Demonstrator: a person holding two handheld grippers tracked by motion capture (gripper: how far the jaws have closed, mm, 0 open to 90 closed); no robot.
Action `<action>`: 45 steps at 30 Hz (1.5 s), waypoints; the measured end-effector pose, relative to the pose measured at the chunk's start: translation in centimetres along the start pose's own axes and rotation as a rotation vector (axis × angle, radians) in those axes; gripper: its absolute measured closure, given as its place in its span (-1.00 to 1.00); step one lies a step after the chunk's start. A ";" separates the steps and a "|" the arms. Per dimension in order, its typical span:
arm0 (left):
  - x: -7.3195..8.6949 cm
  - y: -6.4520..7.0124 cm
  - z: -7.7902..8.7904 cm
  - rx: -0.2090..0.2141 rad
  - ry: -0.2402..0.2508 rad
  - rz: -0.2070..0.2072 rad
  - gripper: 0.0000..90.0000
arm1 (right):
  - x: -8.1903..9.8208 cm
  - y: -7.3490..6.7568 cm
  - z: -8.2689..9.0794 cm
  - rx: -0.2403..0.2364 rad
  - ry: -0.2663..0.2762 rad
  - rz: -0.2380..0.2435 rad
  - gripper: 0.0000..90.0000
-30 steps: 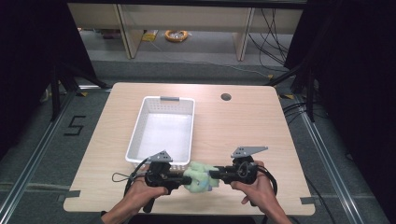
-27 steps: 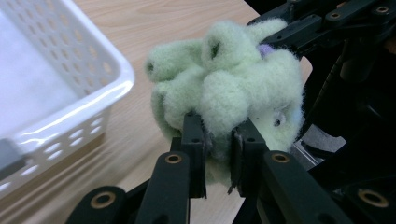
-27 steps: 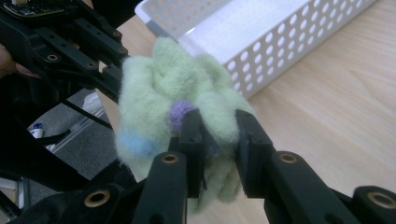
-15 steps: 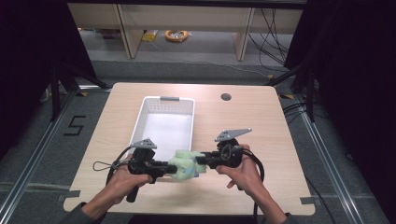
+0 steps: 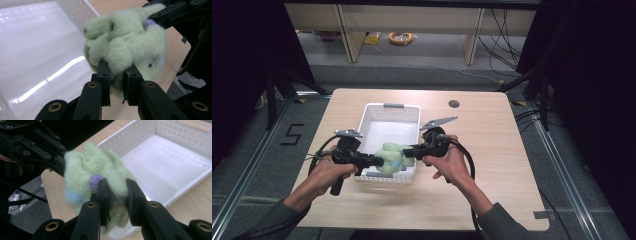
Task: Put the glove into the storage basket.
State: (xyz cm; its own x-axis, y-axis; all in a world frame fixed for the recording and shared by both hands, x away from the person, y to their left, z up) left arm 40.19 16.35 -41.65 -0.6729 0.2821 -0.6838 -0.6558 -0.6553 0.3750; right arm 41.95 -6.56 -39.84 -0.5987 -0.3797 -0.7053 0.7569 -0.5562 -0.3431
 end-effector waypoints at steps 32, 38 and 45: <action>0.8 -6.1 -3.7 -0.084 -0.233 0.026 0.70 | 0.1 2.8 -8.1 0.096 -0.166 -0.071 0.67; 1.1 -6.3 -4.3 -0.100 -0.264 0.018 0.68 | 0.3 3.0 -8.9 0.108 -0.203 -0.069 0.67; 1.4 -6.4 -5.1 -0.119 -0.290 0.009 0.64 | 0.6 3.1 -9.3 0.127 -0.226 -0.057 0.65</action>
State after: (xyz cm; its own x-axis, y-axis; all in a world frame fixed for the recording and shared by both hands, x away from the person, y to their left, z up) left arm 45.17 17.38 -48.18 -0.7595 0.4528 -0.4670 -0.6161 -0.7312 0.2929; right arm 46.36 -1.59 -47.11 -0.6937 -0.4923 -0.5257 0.6896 -0.6646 -0.2876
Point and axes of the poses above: each handheld gripper's, and its own axes: z roughly backward along the jaws, x roughly out of its underside, y roughly to its right, the point moved 3 cm from there along -z, roughly forward along the jaws, and after that the axes turned 1 degree about -z, right-handed, at the moved point
